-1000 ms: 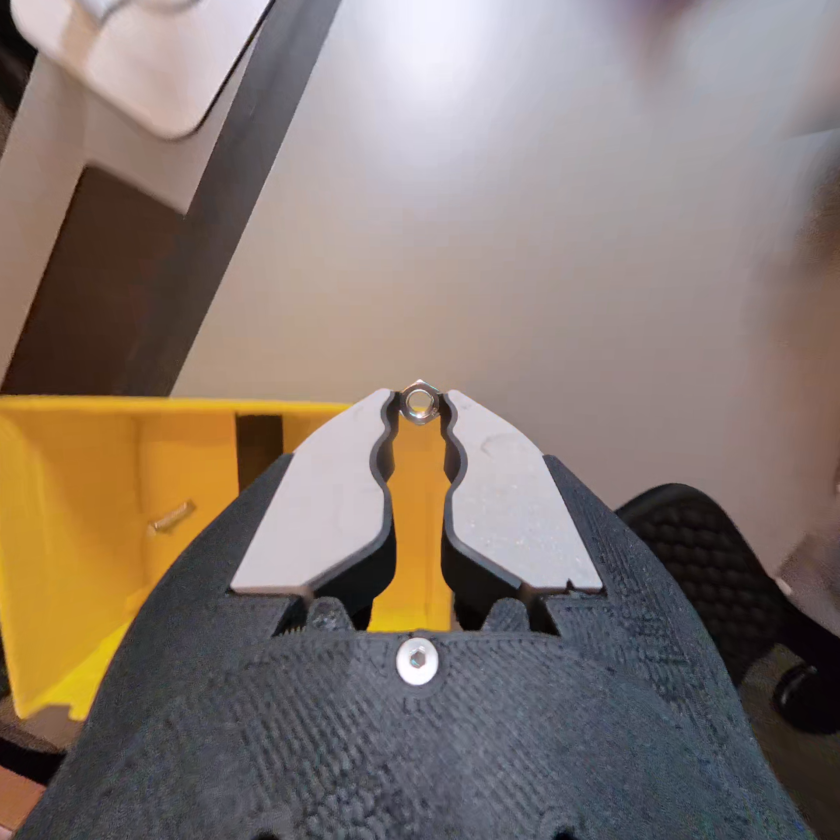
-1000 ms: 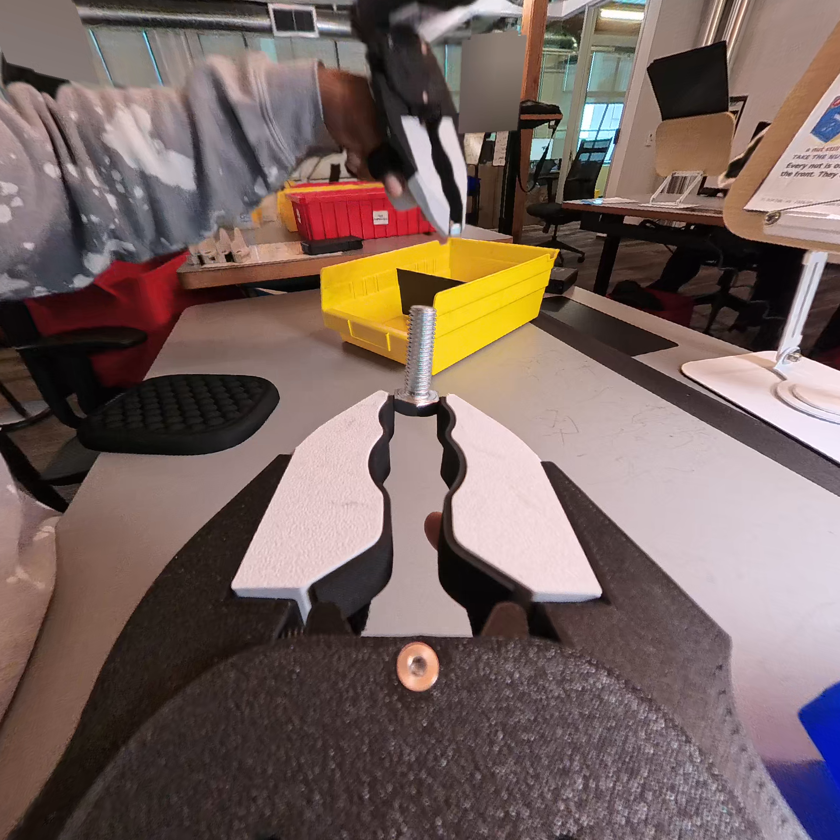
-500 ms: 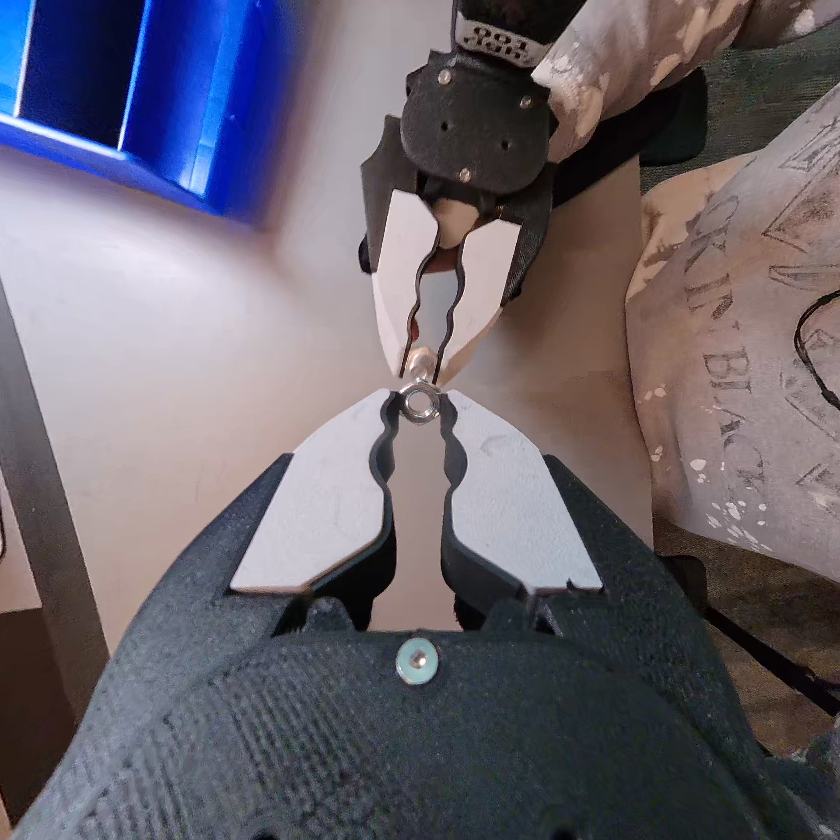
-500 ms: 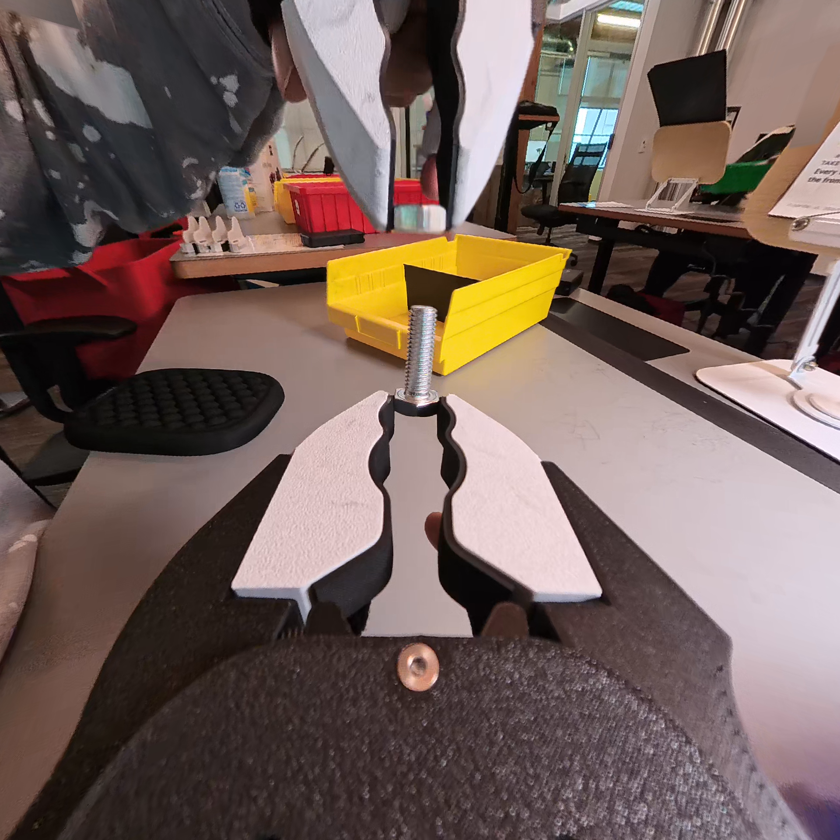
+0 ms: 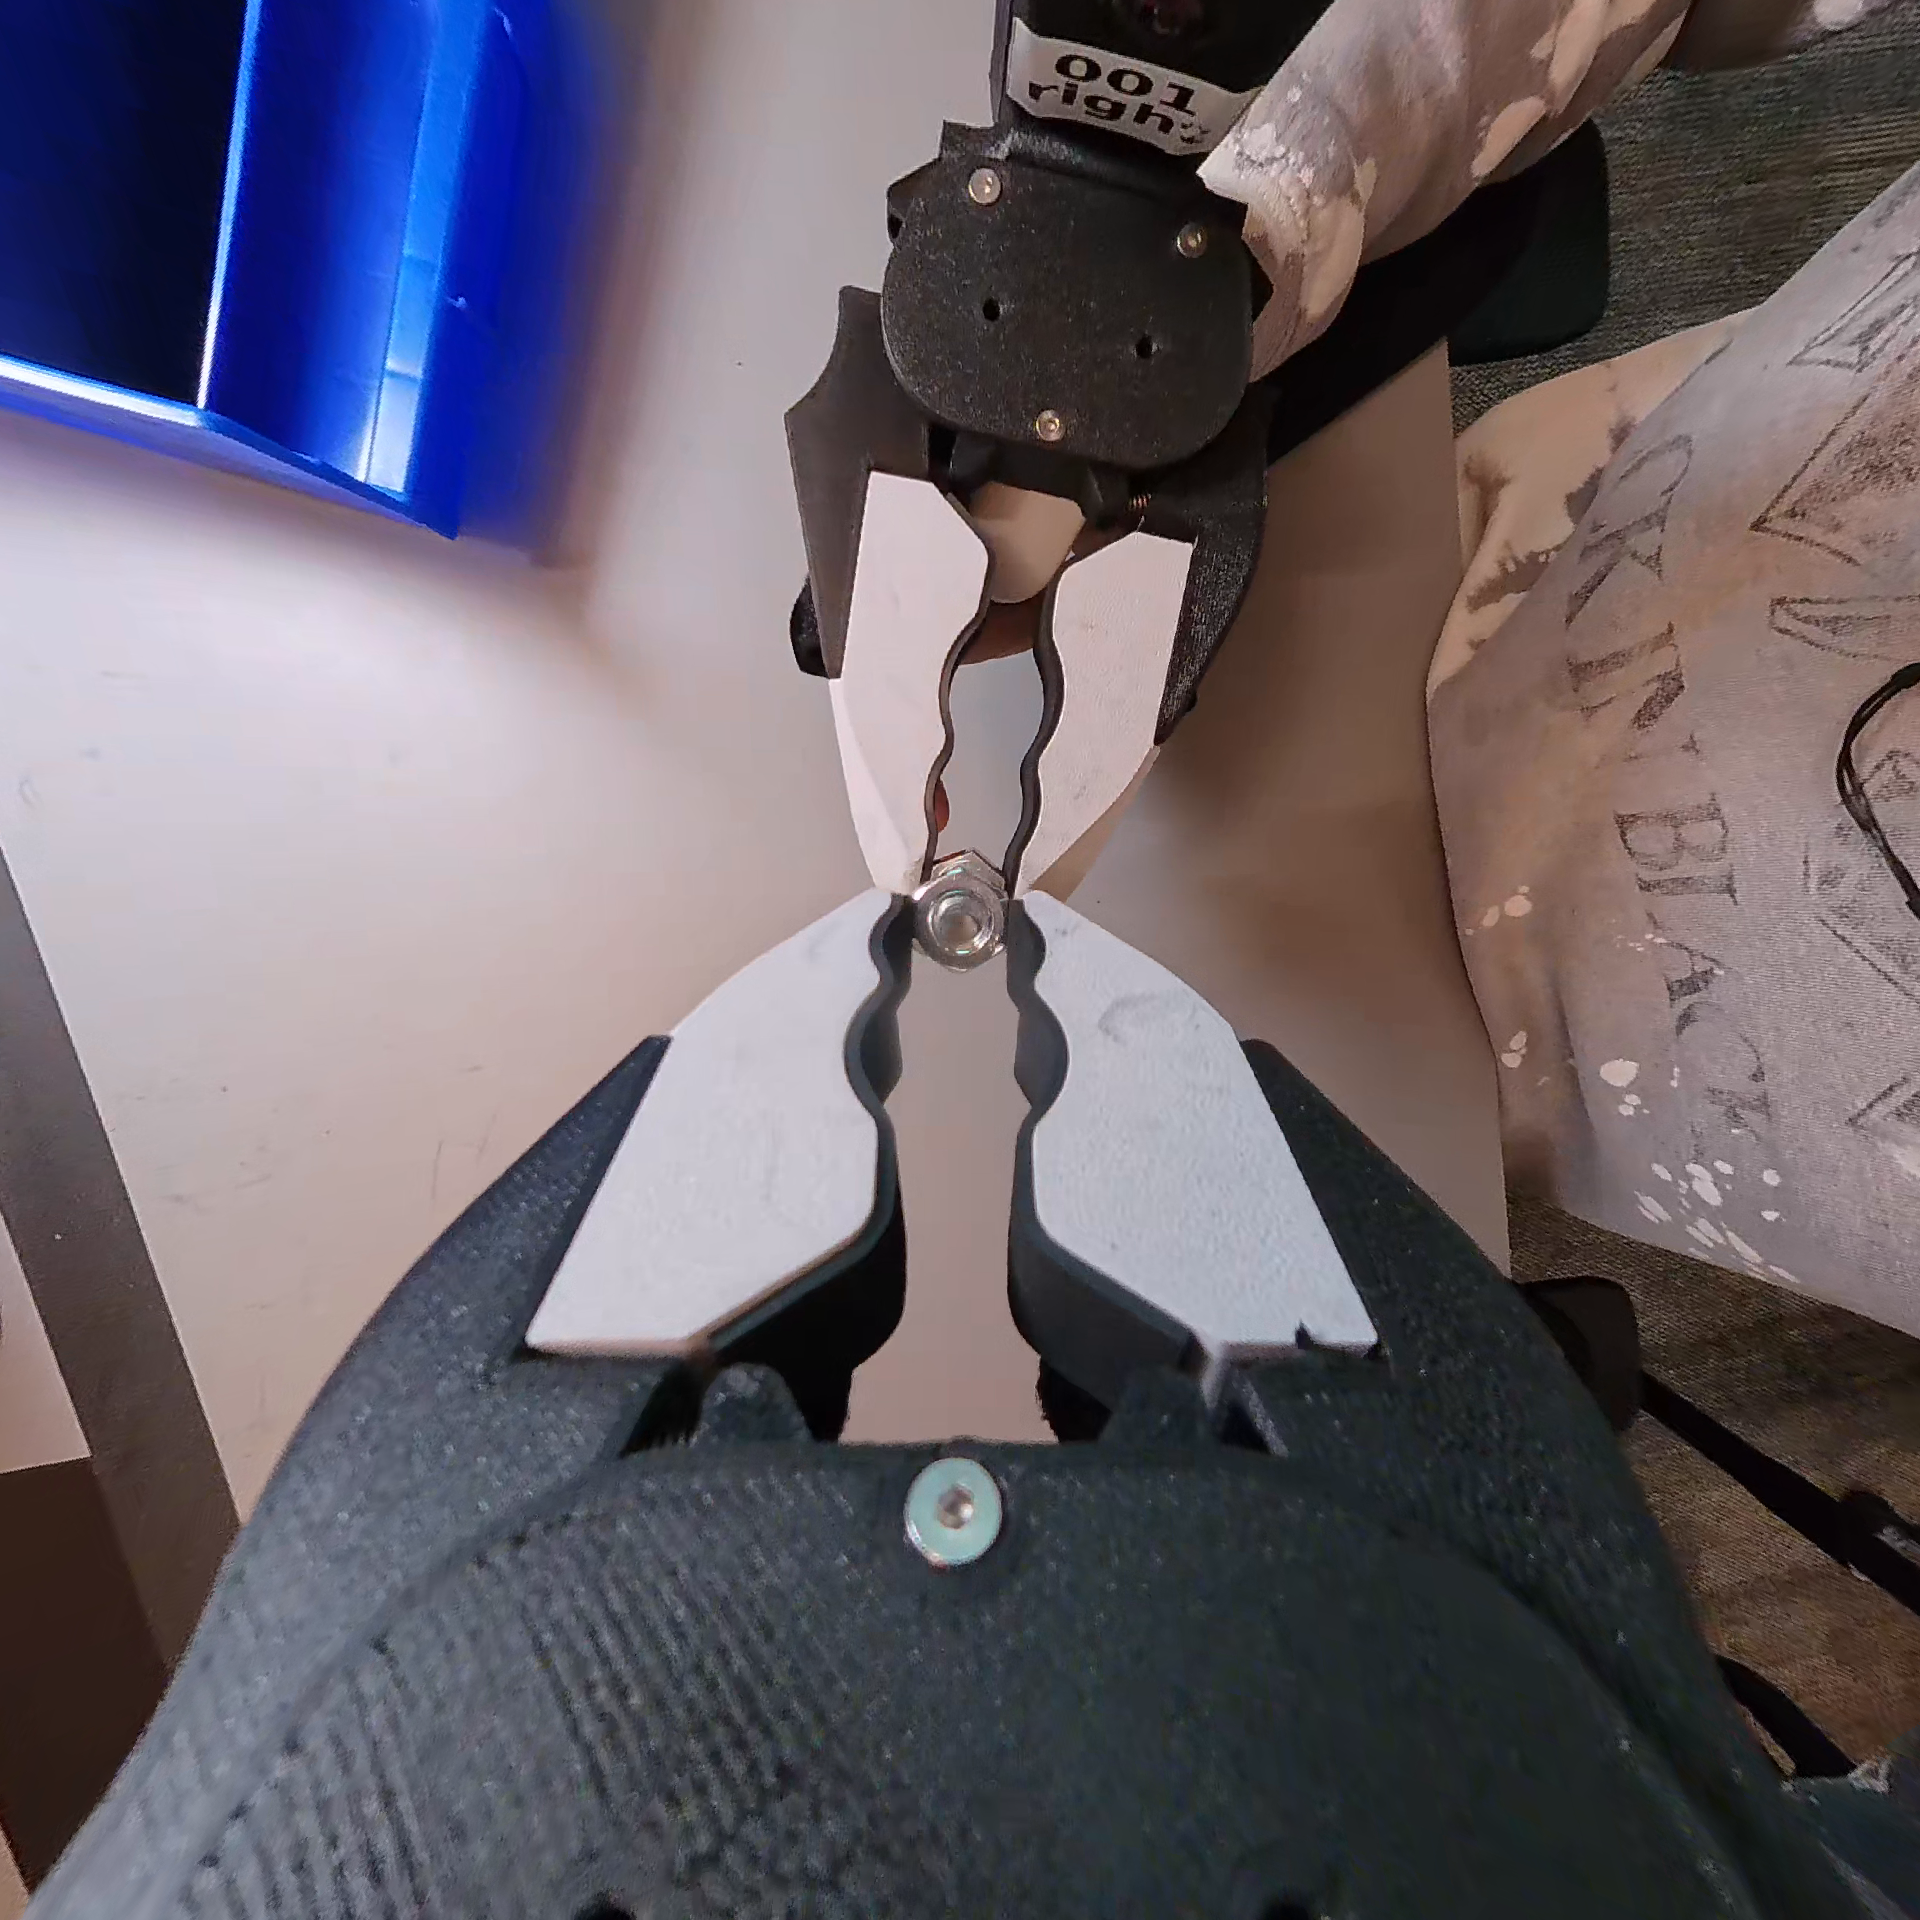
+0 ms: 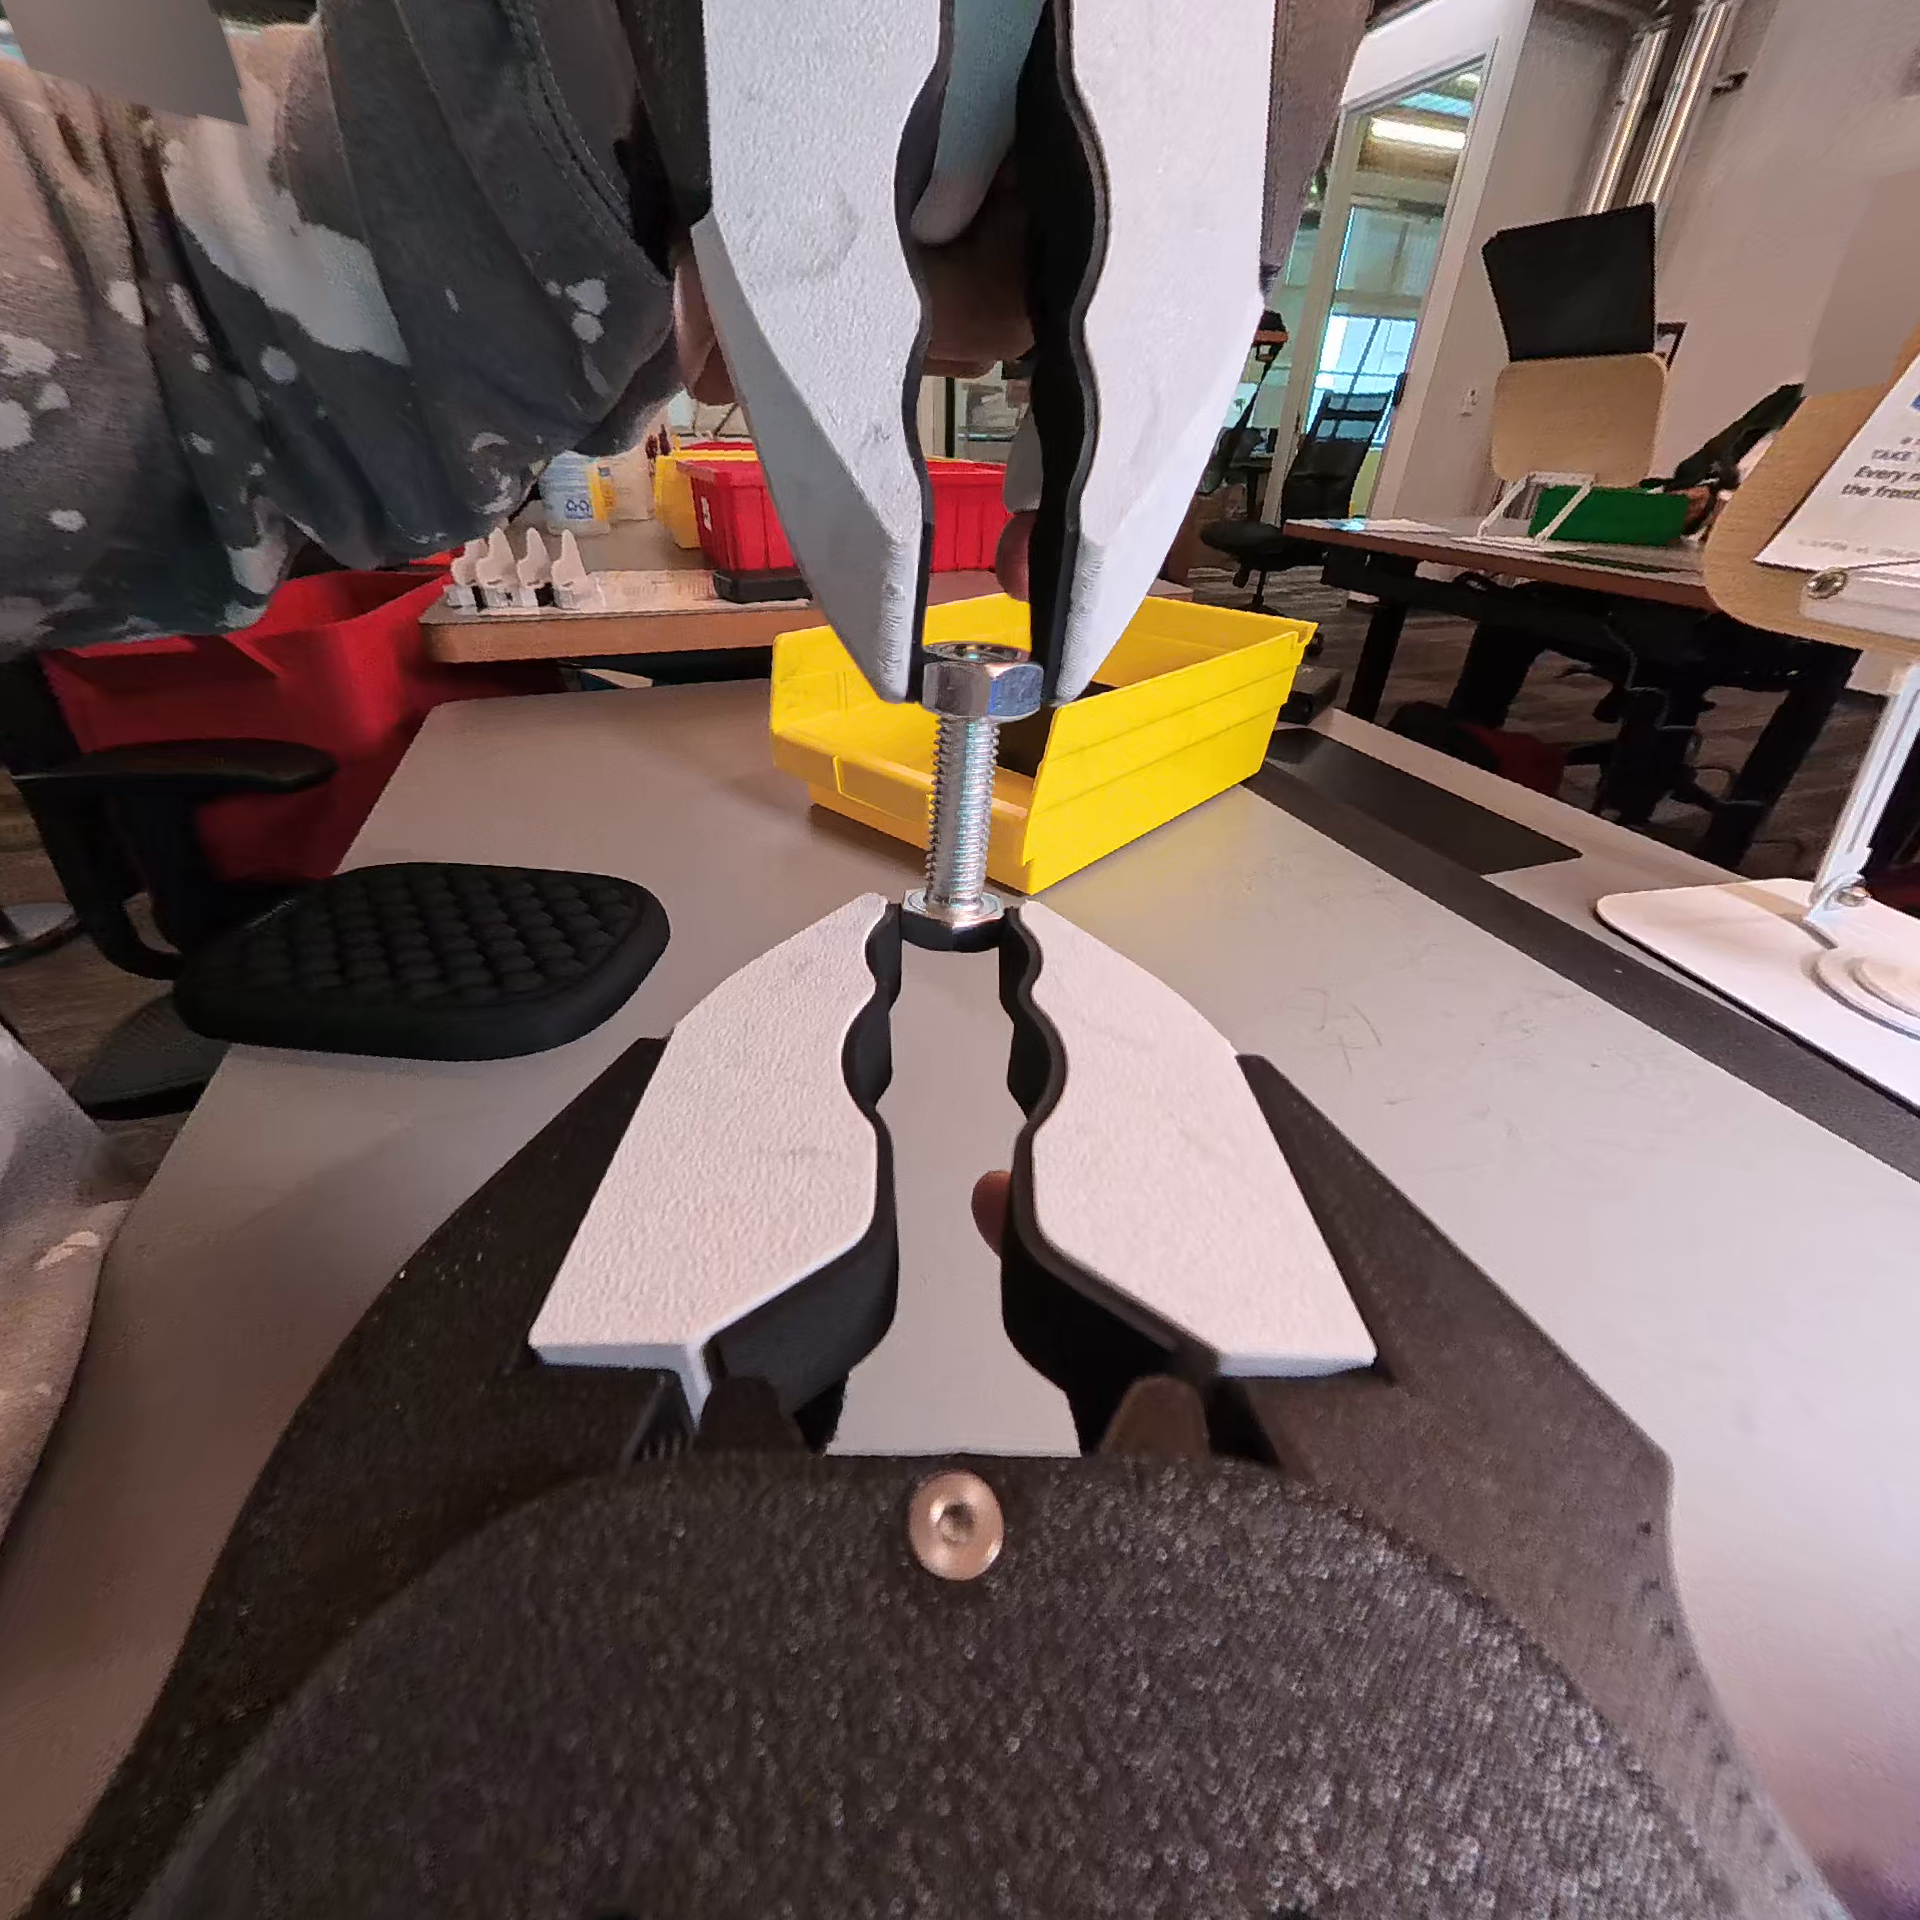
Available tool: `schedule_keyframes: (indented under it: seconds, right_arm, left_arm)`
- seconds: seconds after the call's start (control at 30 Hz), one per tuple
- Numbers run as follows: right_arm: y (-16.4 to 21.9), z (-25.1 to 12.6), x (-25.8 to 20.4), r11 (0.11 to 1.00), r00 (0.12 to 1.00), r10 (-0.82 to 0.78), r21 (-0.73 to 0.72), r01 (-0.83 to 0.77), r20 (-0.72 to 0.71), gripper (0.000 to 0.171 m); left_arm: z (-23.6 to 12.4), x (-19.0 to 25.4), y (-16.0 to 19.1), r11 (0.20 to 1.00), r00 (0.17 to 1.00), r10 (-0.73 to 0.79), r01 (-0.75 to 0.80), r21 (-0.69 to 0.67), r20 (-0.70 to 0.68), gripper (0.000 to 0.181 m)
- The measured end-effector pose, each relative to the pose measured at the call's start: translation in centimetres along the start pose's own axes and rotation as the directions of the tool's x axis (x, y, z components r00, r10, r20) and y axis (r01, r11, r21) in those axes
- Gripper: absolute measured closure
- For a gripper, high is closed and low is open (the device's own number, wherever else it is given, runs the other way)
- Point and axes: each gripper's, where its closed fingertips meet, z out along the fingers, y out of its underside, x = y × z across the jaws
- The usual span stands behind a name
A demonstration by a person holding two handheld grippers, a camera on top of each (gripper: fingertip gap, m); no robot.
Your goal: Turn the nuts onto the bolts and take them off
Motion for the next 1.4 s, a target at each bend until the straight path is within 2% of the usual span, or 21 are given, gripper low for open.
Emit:
schedule_keyframes:
  seconds: [0.37, 1.17, 1.4]
  right_arm:
    - [-1.4, -0.3, -0.3, 0.992, 1.000, 0.020, 0.122, -0.019, -0.006, 0.153]
    - [-1.0, -0.1, -0.4, 0.994, 1.000, 0.013, 0.105, -0.011, -0.016, 0.153]
    - [-1.6, -0.5, -0.2, 0.989, 1.000, 0.018, 0.144, -0.015, -0.019, 0.153]
  left_arm:
    - [-0.8, 0.5, -0.6, 0.998, 1.000, 0.014, -0.015, 0.064, 0.014, 0.163]
    - [-0.1, 0.6, -0.3, 0.996, 0.999, 0.014, -0.017, 0.088, 0.034, 0.163]
    - [-0.6, 0.6, -1.0, 0.978, 0.999, 0.013, -0.022, 0.210, 0.044, 0.163]
